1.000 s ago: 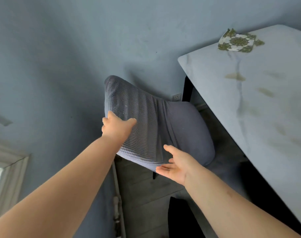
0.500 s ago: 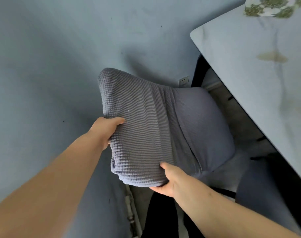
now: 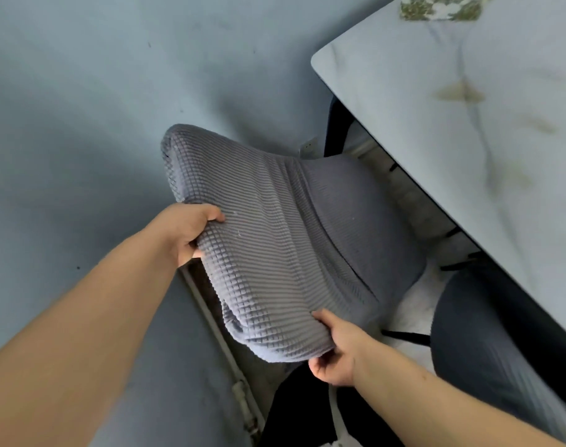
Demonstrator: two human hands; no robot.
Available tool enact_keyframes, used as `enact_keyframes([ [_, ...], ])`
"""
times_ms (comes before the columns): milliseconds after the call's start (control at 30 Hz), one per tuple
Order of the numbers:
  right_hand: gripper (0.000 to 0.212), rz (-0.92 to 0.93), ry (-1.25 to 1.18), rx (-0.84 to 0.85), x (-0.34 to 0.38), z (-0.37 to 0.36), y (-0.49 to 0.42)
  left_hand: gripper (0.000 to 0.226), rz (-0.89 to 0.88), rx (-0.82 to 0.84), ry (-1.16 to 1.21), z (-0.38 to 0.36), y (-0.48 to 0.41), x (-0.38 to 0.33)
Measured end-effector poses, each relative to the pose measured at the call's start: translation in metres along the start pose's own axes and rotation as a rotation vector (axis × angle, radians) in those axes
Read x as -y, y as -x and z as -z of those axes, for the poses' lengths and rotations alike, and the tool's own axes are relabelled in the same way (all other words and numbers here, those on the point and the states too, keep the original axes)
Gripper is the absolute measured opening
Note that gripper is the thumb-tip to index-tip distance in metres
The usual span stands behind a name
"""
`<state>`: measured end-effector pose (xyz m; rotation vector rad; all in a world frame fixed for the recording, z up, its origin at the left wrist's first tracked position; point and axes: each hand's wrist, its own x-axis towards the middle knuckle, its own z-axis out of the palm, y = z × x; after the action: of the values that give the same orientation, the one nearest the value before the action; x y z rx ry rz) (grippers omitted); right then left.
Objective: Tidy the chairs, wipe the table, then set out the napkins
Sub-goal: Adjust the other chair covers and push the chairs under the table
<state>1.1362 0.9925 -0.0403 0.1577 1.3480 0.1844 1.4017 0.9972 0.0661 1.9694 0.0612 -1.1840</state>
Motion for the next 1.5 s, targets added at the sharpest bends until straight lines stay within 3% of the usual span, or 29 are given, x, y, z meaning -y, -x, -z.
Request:
enact_keyframes([
  [133, 0.046, 0.088, -0.187, 0.118, 0.019, 0.019, 0.018, 0.024, -0.071, 0.101, -0.093, -0.037, 0.010, -0.030],
  [300, 0.035, 0.196, -0.366, 0.359, 0.037, 0.032, 0.044, 0.032, -0.070, 0.204, -0.094, -0.065, 0.018, -0.061],
  [467, 0.030, 0.213, -0.407, 0.285, 0.059, 0.053, 0.058, 0.018, -0.072, 0.230, -0.165, -0.092, 0.021, -0.078],
  [667, 0.036, 0.369, -0.429, 0.224, 0.102, 0.101, 0.082, 0.004, -0.147, 0.287, -0.112, -0.146, 0.034, -0.083],
  [900, 0.027, 0.566, -0.403, 0.118, 0.131, 0.134, 0.092, 0.011, -0.131, 0.350, 0.031, -0.174, 0.031, -0.062],
  [1200, 0.010, 0.589, -0.454, 0.116, 0.130, 0.160, 0.069, 0.015, -0.222, 0.380, 0.016, -0.193, 0.030, -0.040],
  [1300, 0.017, 0.586, -0.522, 0.156, 0.131, 0.158, 0.063, 0.016, -0.245, 0.377, -0.016, -0.201, 0.028, -0.048],
  [1500, 0.007, 0.570, -0.501, 0.140, 0.134, 0.149, 0.048, 0.021, -0.174, 0.386, -0.003, -0.199, 0.011, -0.053],
])
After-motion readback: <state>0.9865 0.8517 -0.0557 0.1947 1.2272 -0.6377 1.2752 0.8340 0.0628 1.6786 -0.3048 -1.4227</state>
